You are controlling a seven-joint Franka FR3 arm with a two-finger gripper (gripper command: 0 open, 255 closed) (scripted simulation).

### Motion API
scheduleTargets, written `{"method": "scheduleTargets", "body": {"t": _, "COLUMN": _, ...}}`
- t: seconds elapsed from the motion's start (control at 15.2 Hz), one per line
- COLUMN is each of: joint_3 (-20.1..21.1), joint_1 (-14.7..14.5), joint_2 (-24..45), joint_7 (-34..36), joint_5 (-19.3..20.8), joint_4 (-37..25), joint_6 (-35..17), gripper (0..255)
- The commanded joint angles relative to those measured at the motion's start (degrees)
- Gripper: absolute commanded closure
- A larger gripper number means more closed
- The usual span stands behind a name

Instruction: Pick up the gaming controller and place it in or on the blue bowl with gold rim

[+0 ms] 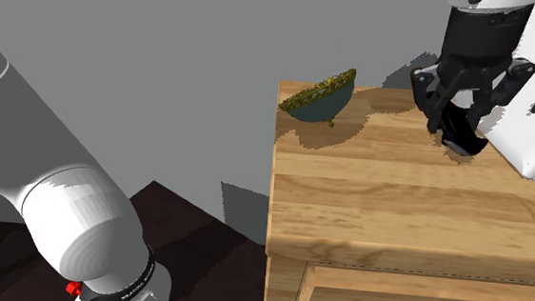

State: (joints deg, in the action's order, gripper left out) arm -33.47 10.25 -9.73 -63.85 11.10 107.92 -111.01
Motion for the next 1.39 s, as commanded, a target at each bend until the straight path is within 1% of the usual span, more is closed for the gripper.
{"method": "scheduleTargets", "body": {"t": 0.0, "joint_3": 0.0, "joint_1": 0.0, "joint_2": 0.3, "joint_7": -0.4, "joint_5": -0.3, "joint_4": -2.0, "joint_6": 1.8, "gripper": 255}}
{"method": "scheduleTargets", "body": {"t": 1.12, "joint_3": -0.5, "joint_1": -0.3, "joint_2": 3.9, "joint_7": -3.1, "joint_5": -2.8, "joint_4": -18.5, "joint_6": 14.9, "gripper": 255}}
{"method": "scheduleTargets", "body": {"t": 1.32, "joint_3": 3.0, "joint_1": -2.1, "joint_2": 0.0, "joint_7": 2.3, "joint_5": -0.1, "joint_4": -14.7, "joint_6": 15.2, "gripper": 255}}
